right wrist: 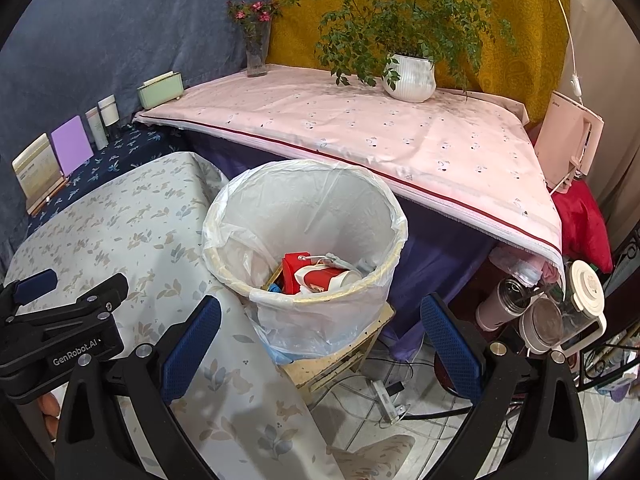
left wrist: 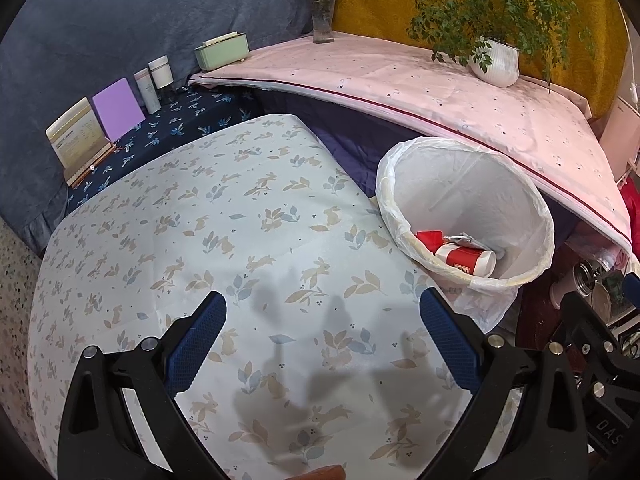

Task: Collect trash

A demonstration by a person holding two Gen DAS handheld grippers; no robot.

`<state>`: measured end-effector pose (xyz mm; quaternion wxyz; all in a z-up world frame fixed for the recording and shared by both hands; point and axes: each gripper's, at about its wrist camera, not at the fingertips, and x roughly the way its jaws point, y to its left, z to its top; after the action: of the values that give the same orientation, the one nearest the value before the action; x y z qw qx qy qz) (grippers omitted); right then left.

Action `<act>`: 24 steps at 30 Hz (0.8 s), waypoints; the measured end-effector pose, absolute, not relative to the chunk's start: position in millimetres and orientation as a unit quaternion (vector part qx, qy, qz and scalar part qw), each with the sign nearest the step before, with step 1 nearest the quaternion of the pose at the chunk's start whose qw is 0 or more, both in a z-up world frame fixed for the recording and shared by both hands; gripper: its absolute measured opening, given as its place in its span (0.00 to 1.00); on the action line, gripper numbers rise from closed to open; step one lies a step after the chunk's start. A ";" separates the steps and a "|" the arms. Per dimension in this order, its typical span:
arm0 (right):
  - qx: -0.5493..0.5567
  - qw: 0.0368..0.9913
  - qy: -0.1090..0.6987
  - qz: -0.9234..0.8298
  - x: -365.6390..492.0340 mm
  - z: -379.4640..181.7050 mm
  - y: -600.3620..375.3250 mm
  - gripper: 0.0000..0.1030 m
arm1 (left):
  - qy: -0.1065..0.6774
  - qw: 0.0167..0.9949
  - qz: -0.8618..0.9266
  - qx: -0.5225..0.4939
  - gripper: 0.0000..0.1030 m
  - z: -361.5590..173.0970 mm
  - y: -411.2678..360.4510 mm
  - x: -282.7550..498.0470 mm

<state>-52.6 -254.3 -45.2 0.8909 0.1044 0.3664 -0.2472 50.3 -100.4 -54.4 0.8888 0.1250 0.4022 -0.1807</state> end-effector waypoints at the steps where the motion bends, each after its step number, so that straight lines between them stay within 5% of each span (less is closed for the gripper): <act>1: 0.104 0.891 0.366 -0.247 -52.5 -45.2 -254.4 0.93 | 0.402 0.889 -0.182 0.125 0.90 -54.3 -100.8 49.8; 24: 0.104 0.891 0.367 -0.247 -52.7 -47.7 -257.4 0.93 | 0.406 0.886 -0.184 0.126 0.90 -55.4 -105.5 47.3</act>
<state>-52.7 -257.4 -47.7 0.8906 0.1044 0.3675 -0.2469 47.3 -105.5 -55.4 0.8861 0.1265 0.4061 -0.1843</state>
